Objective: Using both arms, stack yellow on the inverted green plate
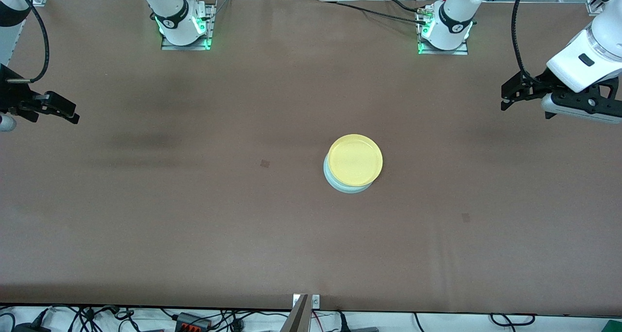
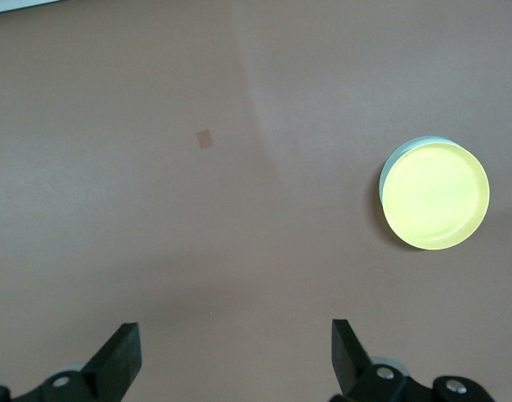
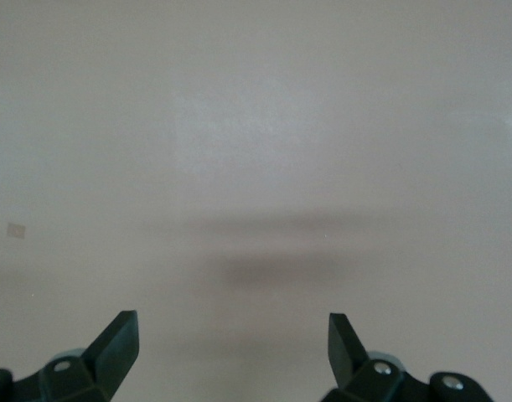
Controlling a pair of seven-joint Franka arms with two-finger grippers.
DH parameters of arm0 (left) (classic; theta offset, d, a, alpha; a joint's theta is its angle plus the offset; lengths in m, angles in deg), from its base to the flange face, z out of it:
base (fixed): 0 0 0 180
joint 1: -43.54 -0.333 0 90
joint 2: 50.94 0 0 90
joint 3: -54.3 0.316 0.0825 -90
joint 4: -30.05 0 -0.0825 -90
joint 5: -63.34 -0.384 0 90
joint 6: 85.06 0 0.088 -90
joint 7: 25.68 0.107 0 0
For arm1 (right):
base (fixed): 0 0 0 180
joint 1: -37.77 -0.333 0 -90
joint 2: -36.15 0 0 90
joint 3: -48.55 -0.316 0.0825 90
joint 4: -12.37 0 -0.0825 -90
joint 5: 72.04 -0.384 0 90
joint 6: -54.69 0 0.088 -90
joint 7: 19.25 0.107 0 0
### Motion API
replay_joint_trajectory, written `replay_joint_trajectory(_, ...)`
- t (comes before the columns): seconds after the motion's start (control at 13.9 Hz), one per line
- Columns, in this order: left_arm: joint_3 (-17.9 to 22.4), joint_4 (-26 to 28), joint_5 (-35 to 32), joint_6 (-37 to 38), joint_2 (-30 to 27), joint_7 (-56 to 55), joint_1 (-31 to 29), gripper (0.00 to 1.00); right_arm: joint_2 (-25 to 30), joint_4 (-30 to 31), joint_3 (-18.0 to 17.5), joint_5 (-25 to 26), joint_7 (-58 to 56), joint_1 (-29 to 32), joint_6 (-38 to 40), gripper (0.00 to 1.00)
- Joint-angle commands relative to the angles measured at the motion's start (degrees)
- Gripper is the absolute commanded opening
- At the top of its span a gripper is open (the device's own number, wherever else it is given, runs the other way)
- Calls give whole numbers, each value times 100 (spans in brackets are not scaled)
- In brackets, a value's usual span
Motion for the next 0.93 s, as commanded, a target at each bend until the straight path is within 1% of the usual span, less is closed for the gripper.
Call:
replay_joint_trajectory(0.0,-30,-268,57,133,135,22,-39,100,-26,-95,-22,78,-13,-12,34,100)
replay_joint_trajectory(0.22,-30,-268,66,168,135,22,-47,100,-43,-95,-22,96,-22,-12,0,100)
replay_joint_trajectory(0.43,-30,-268,57,168,135,22,-47,100,-34,-68,-22,245,-22,-47,43,100)
replay_joint_trajectory(0.86,-30,-268,57,185,126,31,-47,100,-69,-24,-22,237,-13,-47,61,100)
